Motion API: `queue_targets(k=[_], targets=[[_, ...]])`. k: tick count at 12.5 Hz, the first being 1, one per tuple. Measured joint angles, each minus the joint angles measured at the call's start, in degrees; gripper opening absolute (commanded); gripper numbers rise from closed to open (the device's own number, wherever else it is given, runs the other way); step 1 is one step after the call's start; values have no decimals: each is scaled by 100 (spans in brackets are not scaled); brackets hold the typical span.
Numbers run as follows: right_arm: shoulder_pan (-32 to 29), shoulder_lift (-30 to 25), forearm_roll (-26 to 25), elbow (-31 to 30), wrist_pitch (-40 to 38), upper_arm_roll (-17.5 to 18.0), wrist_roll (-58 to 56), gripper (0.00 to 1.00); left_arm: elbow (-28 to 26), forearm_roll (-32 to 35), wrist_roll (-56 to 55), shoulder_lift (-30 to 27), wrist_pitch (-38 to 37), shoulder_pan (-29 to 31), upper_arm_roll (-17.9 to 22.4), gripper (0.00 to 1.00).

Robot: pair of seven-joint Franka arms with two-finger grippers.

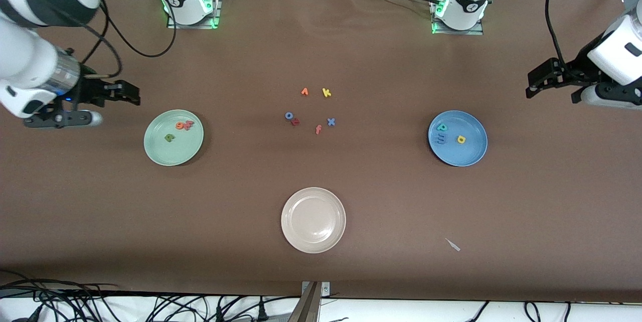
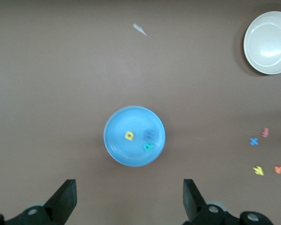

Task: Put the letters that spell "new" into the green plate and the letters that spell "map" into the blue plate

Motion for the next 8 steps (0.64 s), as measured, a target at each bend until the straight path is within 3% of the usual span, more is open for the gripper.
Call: queue_targets(k=[3, 5, 8], targets=[[-564, -113, -24, 70, -128, 631, -38, 94, -536, -82, 4, -444, 0, -520, 588, 100], [-876, -233, -200, 76, -233, 976, -65, 97, -633, -82, 1, -492, 1, -506, 621, 100], [-1008, -385, -337, 90, -285, 1078, -179, 98, -666, 323, 1, -491, 7, -485, 550, 100]])
